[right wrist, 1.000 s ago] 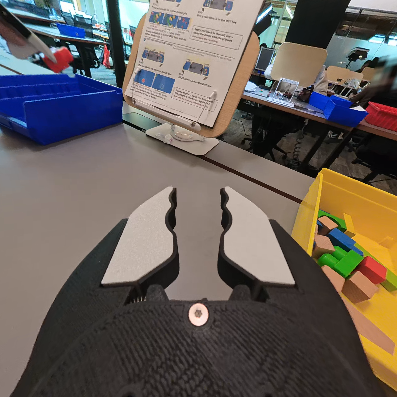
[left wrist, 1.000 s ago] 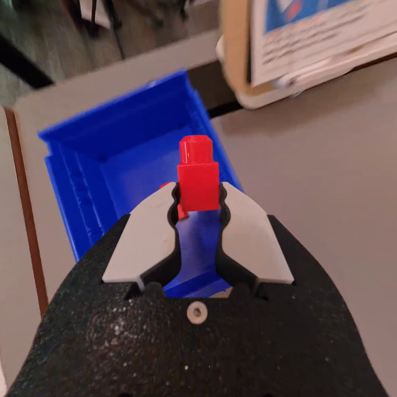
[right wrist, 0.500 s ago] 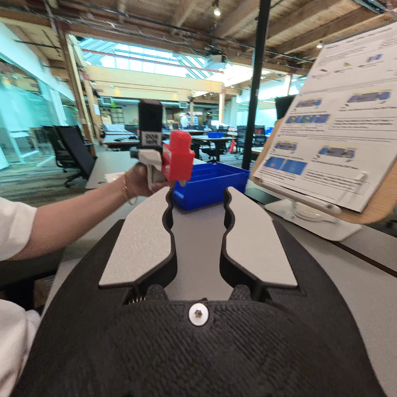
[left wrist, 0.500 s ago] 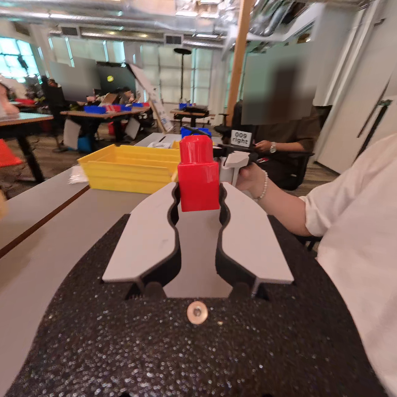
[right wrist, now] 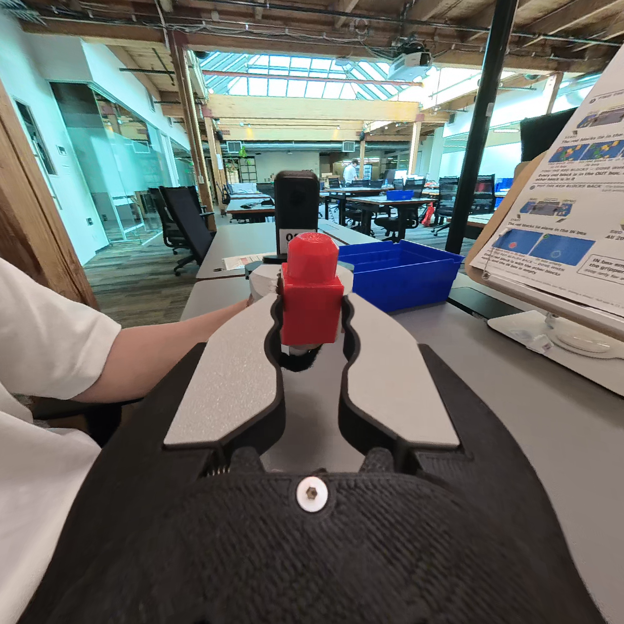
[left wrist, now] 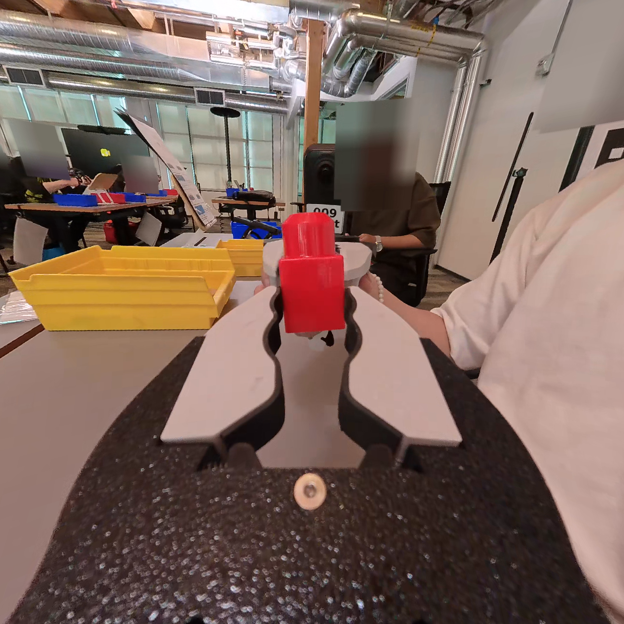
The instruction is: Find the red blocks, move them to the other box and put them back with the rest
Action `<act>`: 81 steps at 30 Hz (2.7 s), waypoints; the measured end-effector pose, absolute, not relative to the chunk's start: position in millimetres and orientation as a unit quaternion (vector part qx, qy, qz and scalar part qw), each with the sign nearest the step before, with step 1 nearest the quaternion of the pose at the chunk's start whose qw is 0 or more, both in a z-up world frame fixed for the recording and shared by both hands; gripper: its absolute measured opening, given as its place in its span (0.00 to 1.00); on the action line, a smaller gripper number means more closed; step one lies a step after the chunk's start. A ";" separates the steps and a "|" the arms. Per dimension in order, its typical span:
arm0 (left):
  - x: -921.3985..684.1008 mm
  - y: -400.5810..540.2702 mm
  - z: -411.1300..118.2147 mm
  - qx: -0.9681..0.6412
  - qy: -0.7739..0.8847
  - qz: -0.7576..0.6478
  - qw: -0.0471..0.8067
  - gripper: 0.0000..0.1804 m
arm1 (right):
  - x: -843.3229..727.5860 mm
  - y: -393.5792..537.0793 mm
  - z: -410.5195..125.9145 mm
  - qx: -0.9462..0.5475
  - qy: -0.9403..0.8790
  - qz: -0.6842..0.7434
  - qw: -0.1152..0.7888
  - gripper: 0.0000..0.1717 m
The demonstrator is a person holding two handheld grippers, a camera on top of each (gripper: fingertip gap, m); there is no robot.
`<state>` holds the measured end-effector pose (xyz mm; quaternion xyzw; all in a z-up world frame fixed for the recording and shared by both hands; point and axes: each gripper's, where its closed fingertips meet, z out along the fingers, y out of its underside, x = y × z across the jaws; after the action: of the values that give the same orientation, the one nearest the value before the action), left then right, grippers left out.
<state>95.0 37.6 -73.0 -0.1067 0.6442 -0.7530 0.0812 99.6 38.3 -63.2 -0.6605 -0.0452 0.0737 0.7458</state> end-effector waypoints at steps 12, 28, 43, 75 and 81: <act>120.3 55.2 -82.3 -0.203 0.609 -0.748 0.167 0.30 | 137.7 26.0 -60.4 -0.683 0.041 0.071 0.726 0.19; 171.3 75.7 -171.1 -0.300 0.765 -0.441 0.362 0.26 | 373.7 -277.2 -117.0 -0.780 0.438 -0.299 0.333 0.19; 171.7 79.9 -181.6 -0.314 0.772 -0.435 0.342 0.25 | 408.8 -315.9 -182.4 -0.814 0.479 -0.270 0.187 0.25; 117.3 421.5 -113.2 -0.668 0.624 -0.256 0.314 0.28 | 267.6 -118.5 -68.4 -0.678 0.248 -0.290 0.628 0.28; 120.4 479.3 -148.9 -0.620 0.723 -0.116 0.281 0.37 | 267.7 -110.9 -71.2 -0.692 0.233 -0.294 0.617 0.28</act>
<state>120.4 479.3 -148.9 -0.6199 0.7232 -0.1161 0.2815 267.7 -110.9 -71.2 -0.6922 0.2326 -0.2943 0.6166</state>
